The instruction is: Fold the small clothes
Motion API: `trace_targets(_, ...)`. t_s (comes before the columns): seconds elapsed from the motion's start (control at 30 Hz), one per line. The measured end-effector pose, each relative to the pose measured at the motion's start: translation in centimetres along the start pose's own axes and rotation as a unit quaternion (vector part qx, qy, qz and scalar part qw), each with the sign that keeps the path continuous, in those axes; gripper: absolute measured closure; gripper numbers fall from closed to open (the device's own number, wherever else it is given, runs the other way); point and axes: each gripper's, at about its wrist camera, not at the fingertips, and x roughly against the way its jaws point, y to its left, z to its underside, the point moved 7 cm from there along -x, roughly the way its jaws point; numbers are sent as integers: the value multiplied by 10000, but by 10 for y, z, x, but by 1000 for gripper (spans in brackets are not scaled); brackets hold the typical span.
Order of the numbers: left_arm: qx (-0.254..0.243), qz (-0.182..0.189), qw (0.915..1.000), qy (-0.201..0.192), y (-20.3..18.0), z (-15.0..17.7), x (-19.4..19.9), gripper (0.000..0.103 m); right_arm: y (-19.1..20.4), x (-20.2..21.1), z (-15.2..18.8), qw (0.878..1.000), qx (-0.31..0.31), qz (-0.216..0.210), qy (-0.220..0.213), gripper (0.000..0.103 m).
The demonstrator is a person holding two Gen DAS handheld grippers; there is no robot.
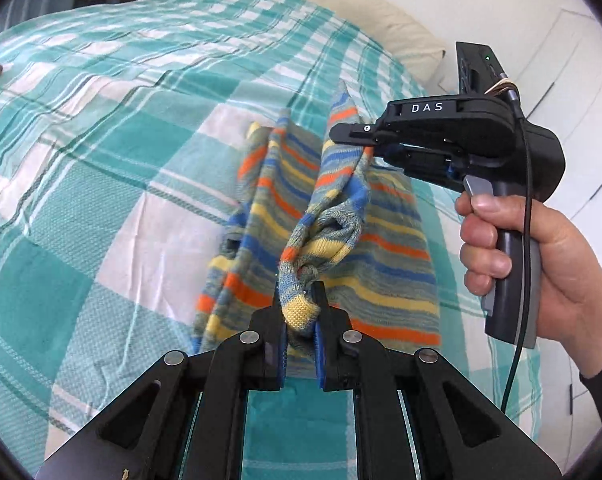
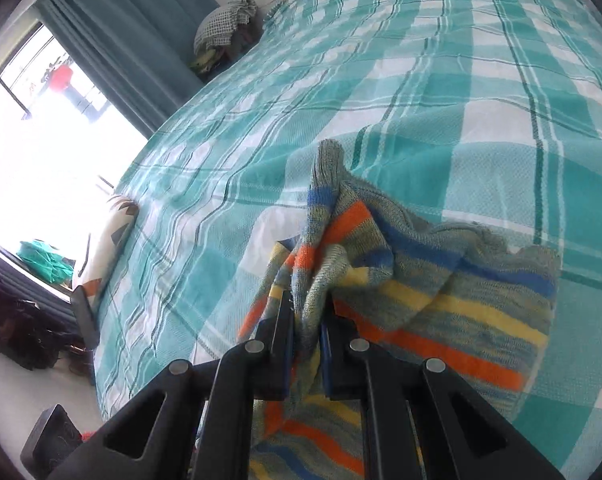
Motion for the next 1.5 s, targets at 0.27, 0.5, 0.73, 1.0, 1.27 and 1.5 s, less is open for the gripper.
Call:
trace_targets(0.27,139,-265,9989,353,35,8,12,45,24,4,16,9978,30,-487,-443,47)
trace_targets(0.5,-382,-616,9974,11,27,-5,13,25,12,90,95,9932,980,322,-532,48)
trace_targets(0.73,-737,-1499,9846,509,46,4,4,41,1,80,207,9926,927,787,77,48)
trace_targets(1.0,-611,-1436,9869,419,61,49,71,23,5,160,282,9916,269,1121,-584,30)
trace_targets(1.27,-721,-1375,9862,573,54,96,82,19,-20,198,352,9798,-597,1695,-877,28)
trace_targets(1.5,-860,-1439,9845,507,50,100,86,19,-31,211,357,9646,-731,2364,-912,16)
